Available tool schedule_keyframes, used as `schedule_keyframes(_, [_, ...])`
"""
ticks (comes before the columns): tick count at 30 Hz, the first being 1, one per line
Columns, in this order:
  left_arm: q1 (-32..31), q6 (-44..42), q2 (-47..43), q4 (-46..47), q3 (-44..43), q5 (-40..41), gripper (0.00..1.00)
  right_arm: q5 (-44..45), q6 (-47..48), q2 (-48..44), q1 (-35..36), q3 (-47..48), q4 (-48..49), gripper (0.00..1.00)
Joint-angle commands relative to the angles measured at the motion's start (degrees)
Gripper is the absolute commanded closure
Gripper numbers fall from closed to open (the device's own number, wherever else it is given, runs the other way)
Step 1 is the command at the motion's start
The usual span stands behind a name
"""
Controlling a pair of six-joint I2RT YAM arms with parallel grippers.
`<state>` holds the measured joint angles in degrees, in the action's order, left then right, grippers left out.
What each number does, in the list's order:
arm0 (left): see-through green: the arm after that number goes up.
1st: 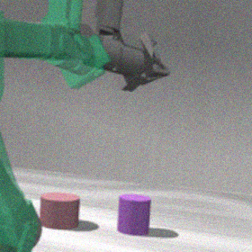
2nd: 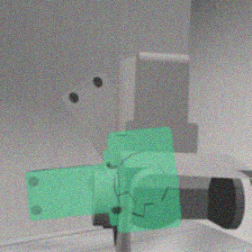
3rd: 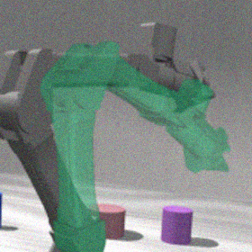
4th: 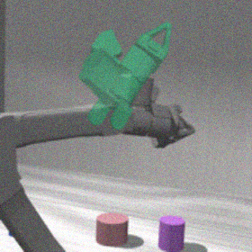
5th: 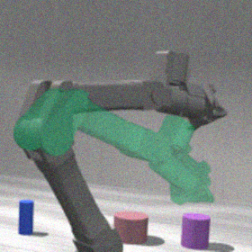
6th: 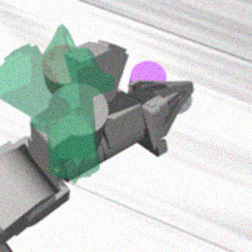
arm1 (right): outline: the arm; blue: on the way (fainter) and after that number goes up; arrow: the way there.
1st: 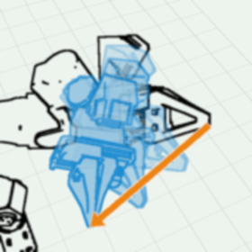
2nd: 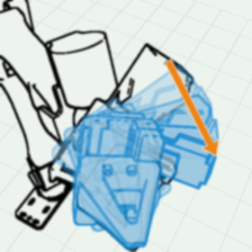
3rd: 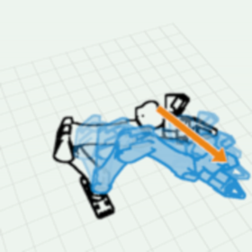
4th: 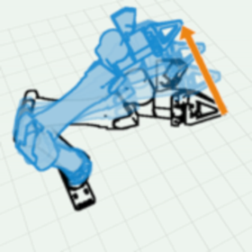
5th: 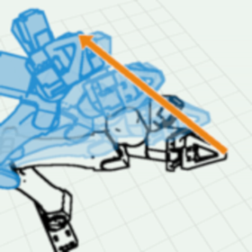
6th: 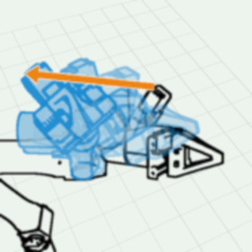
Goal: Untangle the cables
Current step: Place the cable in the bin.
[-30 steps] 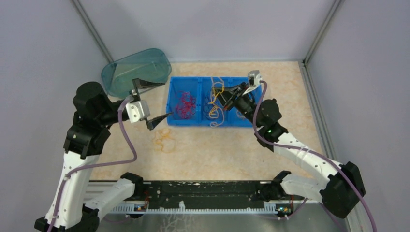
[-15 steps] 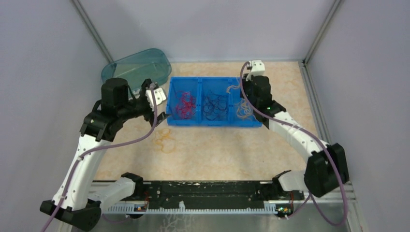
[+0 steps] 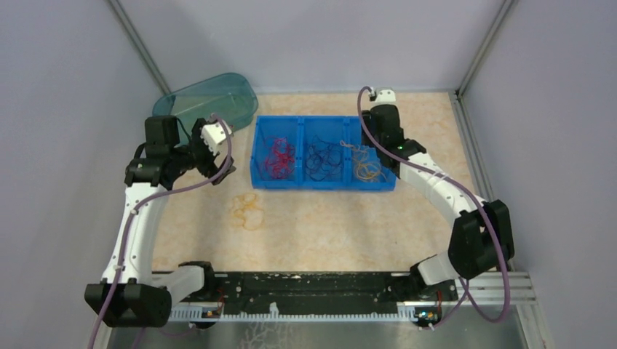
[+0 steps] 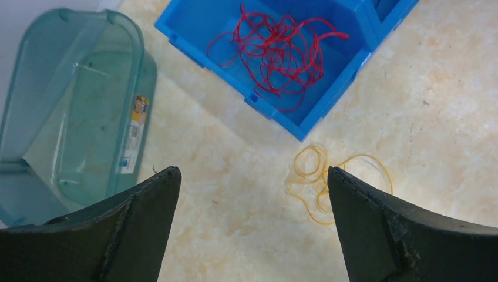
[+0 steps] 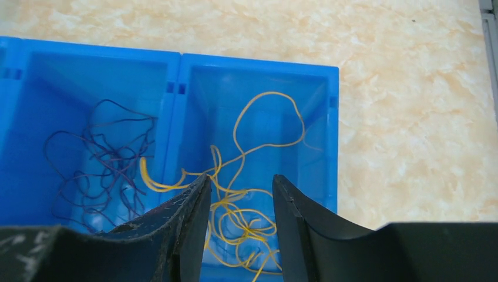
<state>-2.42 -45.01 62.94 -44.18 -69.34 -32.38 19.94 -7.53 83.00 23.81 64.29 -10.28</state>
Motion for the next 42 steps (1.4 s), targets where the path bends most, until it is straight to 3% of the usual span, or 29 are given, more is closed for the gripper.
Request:
schedule_keyframes(1, [2.07, -3.91, -0.51, -1.67, 3.33, -3.9, 0.0, -4.44, -1.39, -3.85, -0.26, 2.83, 2.74, 0.56])
schedule_keyframes(10, [3.01, -6.12, -1.47, -3.52, 5.33, -5.4, 0.0, -16.96, -3.27, 1.94, 1.75, -0.32, 7.7, 0.52])
schedule_keyframes(25, [3.71, -6.68, -0.76, -4.36, 8.22, -6.95, 0.0, -17.93, 0.74, 8.3, 1.76, -0.54, 8.81, 0.63])
schedule_keyframes(31, [3.99, -3.42, -1.38, -0.76, 10.76, -5.42, 0.0, -18.81, 0.87, 9.67, 1.33, -1.29, 9.12, 0.67])
schedule_keyframes(39, [4.09, -3.65, -1.71, -0.73, 11.95, -6.14, 0.0, -17.47, -1.87, 7.48, 0.28, -2.41, 11.24, 0.95])
schedule_keyframes(42, [4.09, -3.72, -1.76, 1.27, 12.73, -6.05, 0.0, -15.72, -2.69, 6.56, -0.02, -2.25, 11.35, 1.0])
